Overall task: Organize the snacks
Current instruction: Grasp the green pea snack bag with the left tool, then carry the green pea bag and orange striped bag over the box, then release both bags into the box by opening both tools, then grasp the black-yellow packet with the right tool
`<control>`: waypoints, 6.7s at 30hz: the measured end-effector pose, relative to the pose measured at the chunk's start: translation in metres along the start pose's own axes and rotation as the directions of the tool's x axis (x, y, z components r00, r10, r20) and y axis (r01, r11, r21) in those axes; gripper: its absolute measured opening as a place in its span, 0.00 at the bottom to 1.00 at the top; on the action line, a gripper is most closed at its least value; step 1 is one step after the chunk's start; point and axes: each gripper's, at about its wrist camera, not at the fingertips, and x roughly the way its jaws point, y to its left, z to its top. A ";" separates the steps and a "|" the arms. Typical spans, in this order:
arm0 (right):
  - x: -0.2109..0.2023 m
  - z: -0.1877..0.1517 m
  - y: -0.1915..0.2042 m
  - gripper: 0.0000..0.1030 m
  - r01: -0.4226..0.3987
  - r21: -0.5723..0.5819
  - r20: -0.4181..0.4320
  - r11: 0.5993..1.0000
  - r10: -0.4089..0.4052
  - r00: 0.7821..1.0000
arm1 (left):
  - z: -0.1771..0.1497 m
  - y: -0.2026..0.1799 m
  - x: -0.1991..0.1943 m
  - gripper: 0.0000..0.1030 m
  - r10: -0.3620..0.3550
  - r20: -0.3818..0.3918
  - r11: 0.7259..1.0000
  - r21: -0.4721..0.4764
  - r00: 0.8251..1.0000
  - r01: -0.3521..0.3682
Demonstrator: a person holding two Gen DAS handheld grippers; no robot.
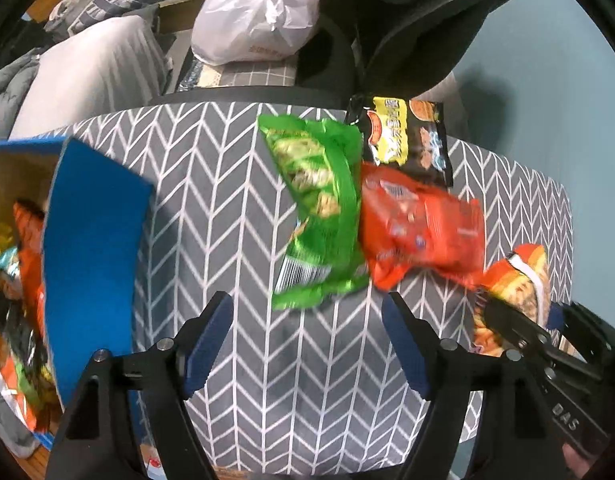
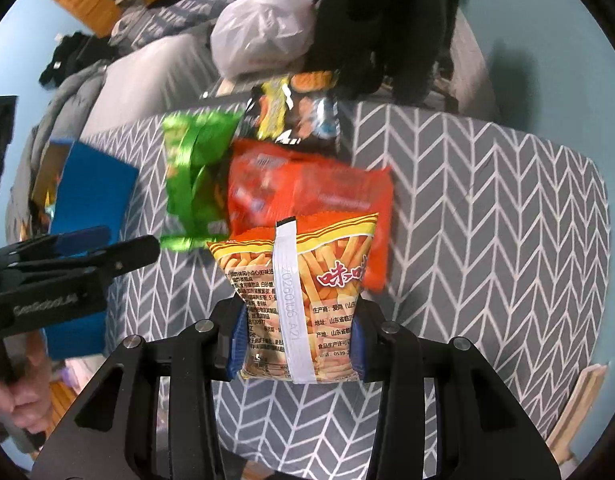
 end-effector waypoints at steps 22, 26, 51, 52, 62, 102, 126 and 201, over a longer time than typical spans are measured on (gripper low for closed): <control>-0.001 0.026 -0.016 0.39 0.033 0.131 0.023 0.991 -0.036 0.999 | 0.062 0.014 0.073 0.78 0.007 -0.112 1.000 0.004 0.994 -0.007; 0.000 0.025 -0.015 0.39 0.041 0.138 0.017 0.990 -0.044 0.999 | 0.066 0.017 0.080 0.68 -0.020 -0.101 1.000 0.014 0.995 0.021; 0.004 0.030 0.030 0.39 0.031 0.045 0.006 0.998 -0.032 0.999 | 0.017 0.041 0.015 0.31 0.002 -0.001 0.998 0.057 1.000 -0.002; 0.004 0.030 0.033 0.39 0.030 0.041 0.006 0.999 -0.030 1.000 | 0.014 0.044 0.010 0.31 0.000 0.002 0.999 0.054 1.000 0.000; -0.003 0.031 0.061 0.39 0.014 0.007 0.012 1.000 -0.014 1.000 | -0.011 0.061 -0.033 0.31 -0.033 0.046 0.999 0.041 0.998 0.031; 0.019 0.077 0.258 0.39 -0.116 -0.252 0.013 0.961 0.123 0.992 | -0.010 0.239 -0.114 0.31 0.039 0.207 0.986 -0.166 0.977 -0.004; 0.079 0.095 0.317 0.44 -0.140 -0.251 -0.081 0.958 0.124 0.989 | 0.029 0.288 -0.050 0.39 0.059 0.096 0.985 -0.170 0.994 -0.042; 0.088 0.183 0.062 0.65 -0.072 -0.452 -0.107 0.889 0.026 0.994 | 0.121 0.059 0.044 0.71 0.209 0.061 0.966 -0.166 0.976 -0.197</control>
